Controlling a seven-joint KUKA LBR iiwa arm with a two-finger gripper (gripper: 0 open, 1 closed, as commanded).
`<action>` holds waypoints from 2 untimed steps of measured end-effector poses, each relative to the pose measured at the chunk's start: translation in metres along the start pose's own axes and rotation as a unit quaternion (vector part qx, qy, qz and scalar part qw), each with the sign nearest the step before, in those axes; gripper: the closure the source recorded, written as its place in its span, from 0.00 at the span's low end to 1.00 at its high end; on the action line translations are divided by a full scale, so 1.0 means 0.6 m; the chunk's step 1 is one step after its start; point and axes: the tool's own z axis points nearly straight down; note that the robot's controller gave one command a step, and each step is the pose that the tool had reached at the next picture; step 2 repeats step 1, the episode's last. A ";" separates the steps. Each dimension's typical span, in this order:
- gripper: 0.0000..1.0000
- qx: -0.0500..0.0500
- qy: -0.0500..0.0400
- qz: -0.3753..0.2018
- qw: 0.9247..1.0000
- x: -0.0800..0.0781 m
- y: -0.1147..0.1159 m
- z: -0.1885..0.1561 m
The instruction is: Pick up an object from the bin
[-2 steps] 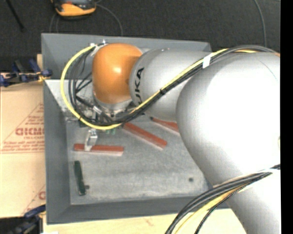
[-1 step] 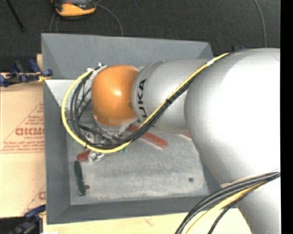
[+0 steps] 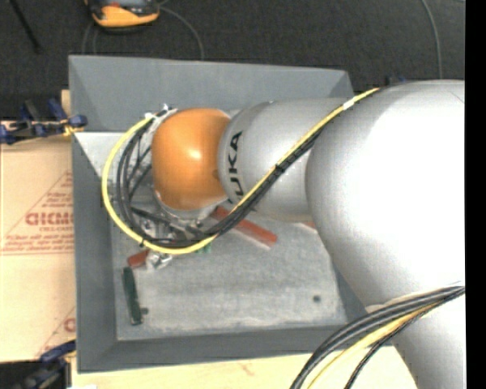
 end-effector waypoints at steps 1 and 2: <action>1.00 0.000 -0.001 -0.013 1.000 -0.017 -0.017 -0.212; 1.00 0.000 -0.001 -0.013 1.000 -0.017 -0.017 -0.212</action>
Offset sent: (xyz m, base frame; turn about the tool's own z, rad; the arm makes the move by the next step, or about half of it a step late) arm 0.0000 0.0000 0.0000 0.0000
